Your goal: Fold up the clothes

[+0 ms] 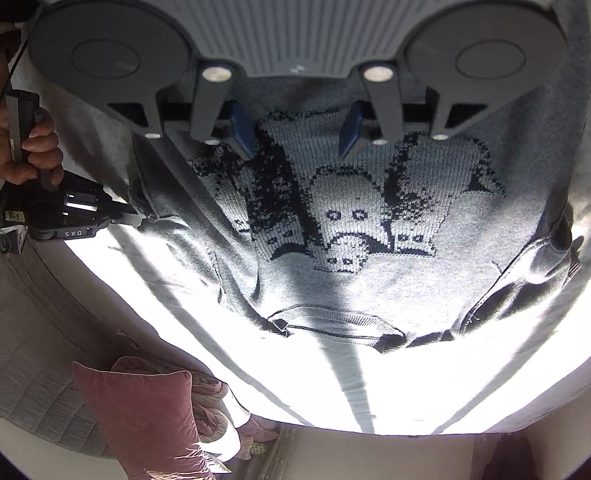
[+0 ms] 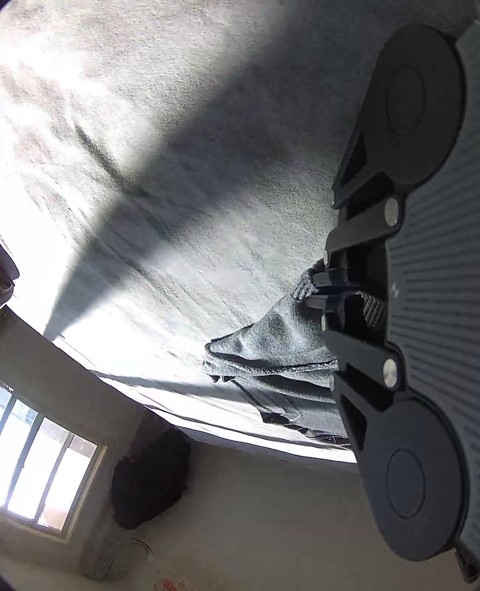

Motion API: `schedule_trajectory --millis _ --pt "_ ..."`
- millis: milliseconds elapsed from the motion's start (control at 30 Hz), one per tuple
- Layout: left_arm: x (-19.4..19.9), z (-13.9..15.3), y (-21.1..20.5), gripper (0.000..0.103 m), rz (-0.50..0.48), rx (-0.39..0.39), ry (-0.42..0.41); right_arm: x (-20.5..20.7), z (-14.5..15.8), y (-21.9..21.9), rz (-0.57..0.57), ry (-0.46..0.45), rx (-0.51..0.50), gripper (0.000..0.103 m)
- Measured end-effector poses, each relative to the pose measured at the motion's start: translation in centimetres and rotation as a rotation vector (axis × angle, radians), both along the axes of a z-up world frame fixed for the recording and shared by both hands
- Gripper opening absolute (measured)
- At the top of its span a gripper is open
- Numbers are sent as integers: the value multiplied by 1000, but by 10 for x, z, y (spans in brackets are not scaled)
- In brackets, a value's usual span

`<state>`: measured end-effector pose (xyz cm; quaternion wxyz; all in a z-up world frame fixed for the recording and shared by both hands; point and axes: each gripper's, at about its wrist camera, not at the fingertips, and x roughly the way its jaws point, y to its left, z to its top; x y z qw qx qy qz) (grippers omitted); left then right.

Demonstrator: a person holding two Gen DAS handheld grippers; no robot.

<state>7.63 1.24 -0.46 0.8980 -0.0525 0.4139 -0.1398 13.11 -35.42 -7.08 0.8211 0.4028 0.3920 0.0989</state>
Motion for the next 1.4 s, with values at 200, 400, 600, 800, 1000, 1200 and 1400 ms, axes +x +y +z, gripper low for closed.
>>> schedule_trajectory --millis 200,400,600,800,1000,1200,1400 --pt "82 -6 -39 51 -9 74 -59 24 34 -14 -56 -85 -188 5" --pt "152 -10 -62 52 4 123 -142 40 57 -13 -10 -277 -251 5" --pt "198 -19 -67 50 15 17 -98 32 43 36 325 -484 -242 6" --pt "222 -32 -56 49 103 -93 -68 20 17 112 855 -517 -472 7" --pt "225 -61 -41 51 179 -286 -160 8 24 90 894 -568 -386 17" --pt "215 -70 -31 51 178 -396 -219 6 39 57 797 -607 -254 49" --pt "216 -72 -28 52 171 -418 -212 30 40 32 588 -502 -43 49"
